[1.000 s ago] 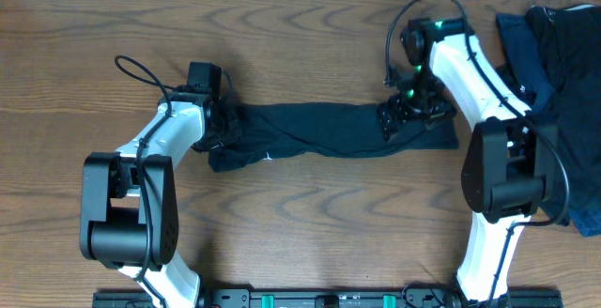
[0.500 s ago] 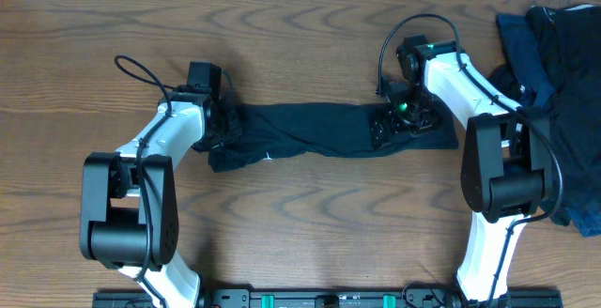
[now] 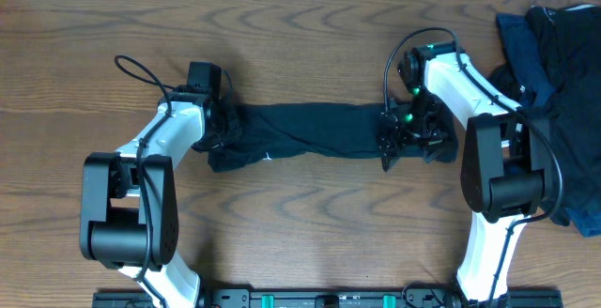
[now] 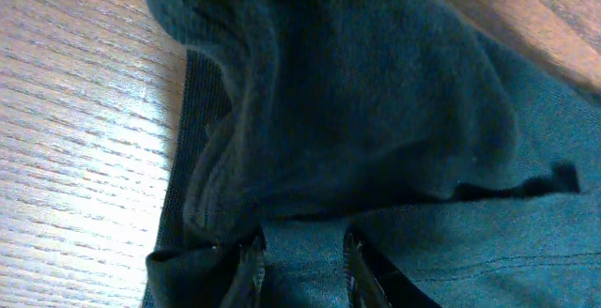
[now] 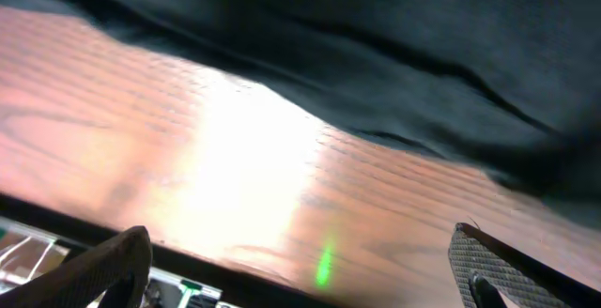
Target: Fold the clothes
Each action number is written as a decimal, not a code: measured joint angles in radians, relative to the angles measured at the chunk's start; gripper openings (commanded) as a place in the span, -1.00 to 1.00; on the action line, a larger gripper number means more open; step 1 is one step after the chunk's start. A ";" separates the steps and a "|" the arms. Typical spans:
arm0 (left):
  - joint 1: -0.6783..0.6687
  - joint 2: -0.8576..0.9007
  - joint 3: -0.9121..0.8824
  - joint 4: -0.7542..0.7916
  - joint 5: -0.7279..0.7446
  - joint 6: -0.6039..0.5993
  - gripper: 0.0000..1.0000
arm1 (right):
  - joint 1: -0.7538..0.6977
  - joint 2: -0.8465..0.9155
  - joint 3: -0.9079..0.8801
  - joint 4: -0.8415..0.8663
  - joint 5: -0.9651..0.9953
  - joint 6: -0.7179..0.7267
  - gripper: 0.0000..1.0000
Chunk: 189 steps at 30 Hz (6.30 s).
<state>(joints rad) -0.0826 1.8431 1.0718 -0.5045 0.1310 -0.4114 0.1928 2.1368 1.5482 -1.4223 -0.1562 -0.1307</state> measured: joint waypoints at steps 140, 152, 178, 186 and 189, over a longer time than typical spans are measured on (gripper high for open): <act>0.002 -0.392 0.146 -0.195 -0.131 0.072 -0.18 | -0.386 -0.111 -0.224 0.706 0.040 0.010 -0.98; 0.002 -0.392 0.146 -0.229 -0.132 0.072 -0.17 | -0.391 -0.082 -0.028 0.452 0.041 0.011 -0.98; 0.002 -0.392 0.146 -0.264 -0.132 0.068 -0.17 | -0.001 -0.082 0.335 0.261 -0.130 0.178 -0.98; 0.002 -0.392 0.146 -0.286 -0.132 0.068 -0.18 | 0.140 -0.082 0.262 0.351 -0.141 0.225 -0.97; 0.002 -0.392 0.146 -0.286 -0.132 0.068 -0.17 | 0.183 -0.082 0.212 0.375 -0.139 0.238 -0.97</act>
<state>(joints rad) -0.0803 1.4509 1.2182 -0.7902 -0.0006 -0.3431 0.3759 2.0548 1.7603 -1.0470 -0.2955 0.1070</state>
